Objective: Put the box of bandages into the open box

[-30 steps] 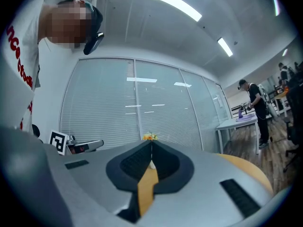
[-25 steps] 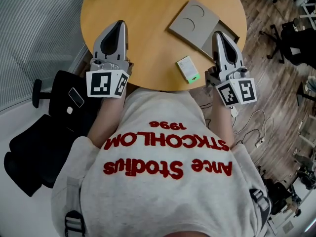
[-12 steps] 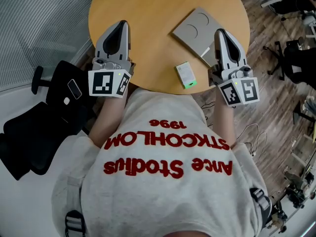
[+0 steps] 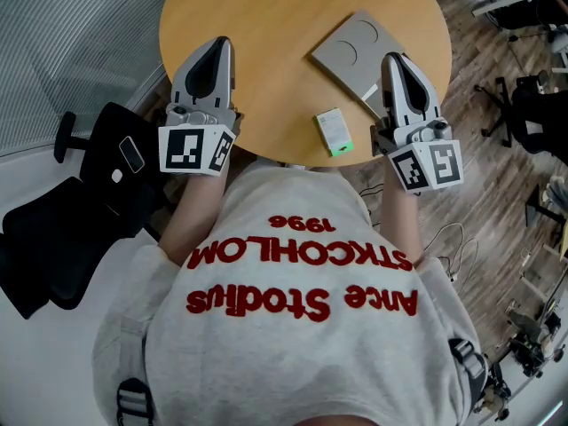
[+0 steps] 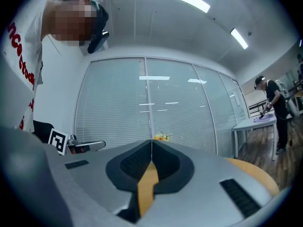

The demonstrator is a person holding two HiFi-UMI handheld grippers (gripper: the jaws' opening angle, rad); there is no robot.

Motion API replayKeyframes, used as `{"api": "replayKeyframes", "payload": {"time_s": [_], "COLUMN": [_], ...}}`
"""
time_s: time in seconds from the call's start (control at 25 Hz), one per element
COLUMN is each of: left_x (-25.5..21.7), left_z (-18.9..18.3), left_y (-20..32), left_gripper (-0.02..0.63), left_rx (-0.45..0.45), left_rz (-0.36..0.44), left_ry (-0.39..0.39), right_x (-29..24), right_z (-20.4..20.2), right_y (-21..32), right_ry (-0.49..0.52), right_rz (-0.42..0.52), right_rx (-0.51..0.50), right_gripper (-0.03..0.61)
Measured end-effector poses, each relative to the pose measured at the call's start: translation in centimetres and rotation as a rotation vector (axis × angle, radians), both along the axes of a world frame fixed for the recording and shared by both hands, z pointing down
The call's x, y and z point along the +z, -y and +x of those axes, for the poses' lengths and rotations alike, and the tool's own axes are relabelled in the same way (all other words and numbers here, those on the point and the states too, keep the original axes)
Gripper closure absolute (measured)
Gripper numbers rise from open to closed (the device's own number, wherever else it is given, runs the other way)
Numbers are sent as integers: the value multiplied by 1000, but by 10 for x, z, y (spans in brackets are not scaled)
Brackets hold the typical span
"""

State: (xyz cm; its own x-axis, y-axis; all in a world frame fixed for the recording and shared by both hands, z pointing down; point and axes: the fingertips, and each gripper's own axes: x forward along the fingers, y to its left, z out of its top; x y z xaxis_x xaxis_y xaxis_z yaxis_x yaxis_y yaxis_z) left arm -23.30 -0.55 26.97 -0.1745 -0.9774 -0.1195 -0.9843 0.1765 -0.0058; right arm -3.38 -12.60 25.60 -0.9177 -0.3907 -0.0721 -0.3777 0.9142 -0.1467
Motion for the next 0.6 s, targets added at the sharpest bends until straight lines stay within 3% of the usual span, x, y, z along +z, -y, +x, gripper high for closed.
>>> {"api": "replayKeyframes", "payload": {"time_s": [0.6], "left_x": [85], "left_z": [20], "left_y": [0], "left_gripper": [607], "left_rx": [49], "left_rz": [-142], "left_ry": [-88], "right_x": [117], "right_z": [0], "right_y": [-23], "right_ry": [-225], "right_rz": [-135], "right_rx": [-6], "right_gripper": [571]}}
